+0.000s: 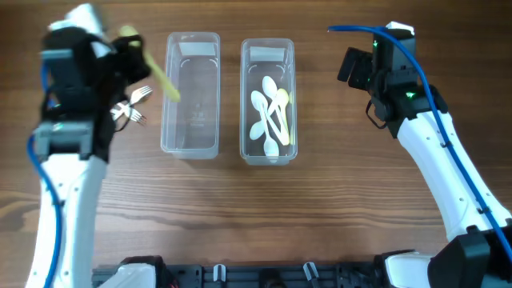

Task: Pack container
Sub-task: 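Carry the cream fork into the left container and release it, then return the left gripper to the forks and grasp a white fork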

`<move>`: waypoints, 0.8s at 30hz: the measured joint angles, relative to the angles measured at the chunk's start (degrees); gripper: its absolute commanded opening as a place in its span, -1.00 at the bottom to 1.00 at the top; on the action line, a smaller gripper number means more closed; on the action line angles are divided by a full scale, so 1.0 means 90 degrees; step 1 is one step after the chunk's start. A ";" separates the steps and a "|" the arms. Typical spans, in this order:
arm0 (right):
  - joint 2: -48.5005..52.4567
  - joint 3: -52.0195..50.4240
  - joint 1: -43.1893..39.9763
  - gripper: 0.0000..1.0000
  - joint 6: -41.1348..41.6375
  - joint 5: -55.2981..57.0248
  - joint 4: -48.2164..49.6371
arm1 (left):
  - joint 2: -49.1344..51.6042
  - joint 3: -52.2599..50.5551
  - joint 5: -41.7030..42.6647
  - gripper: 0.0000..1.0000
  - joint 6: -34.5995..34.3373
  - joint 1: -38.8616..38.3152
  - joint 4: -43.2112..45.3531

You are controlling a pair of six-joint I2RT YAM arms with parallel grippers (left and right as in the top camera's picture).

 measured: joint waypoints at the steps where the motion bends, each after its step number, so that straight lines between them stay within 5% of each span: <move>1: 0.0000 0.0000 0.0000 0.99 -0.0002 0.0000 0.0000 | 0.0342 0.0012 -0.0017 -0.84 0.0408 -0.0437 0.0138; 6: 0.0000 0.0000 0.0000 0.99 0.0000 0.0000 0.0000 | 0.2096 0.0012 -0.0335 -0.83 0.1265 -0.1059 0.0289; 7: 0.0000 0.0000 0.0000 1.00 -0.0002 0.0000 0.0000 | 0.2259 0.0012 -0.0430 -0.48 0.1309 -0.1061 0.0291; 8: 0.0000 0.0000 0.0000 0.99 -0.0002 0.0000 0.0000 | 0.2429 0.0010 -0.0498 0.11 0.1353 -0.1061 0.0289; 10: 0.0000 0.0000 0.0000 1.00 0.0000 0.0000 0.0000 | 0.2642 0.0012 -0.0634 0.63 0.1447 -0.1061 0.0289; 12: 0.0000 0.0000 0.0000 1.00 -0.0002 0.0000 0.0000 | 0.2645 0.0012 -0.0692 0.67 0.1494 -0.1061 0.0364; 14: 0.0000 0.0000 0.0000 0.99 0.0000 0.0000 -0.0002 | 0.2572 0.0012 -0.0923 0.99 0.1511 -0.1054 0.0430; 22: 0.0000 0.0000 0.0000 1.00 0.0000 0.0000 -0.0002 | 0.0721 0.0027 -0.2997 0.98 0.1161 -0.0571 -0.0430; 23: 0.0000 0.0000 0.0000 0.99 -0.0002 0.0000 0.0000 | 0.0719 0.0029 -0.3118 0.91 0.0765 -0.0444 -0.0668; 24: 0.0000 0.0000 0.0000 0.99 -0.0002 0.0000 -0.0002 | 0.0743 0.0029 -0.3215 0.64 0.0294 -0.0270 -0.0925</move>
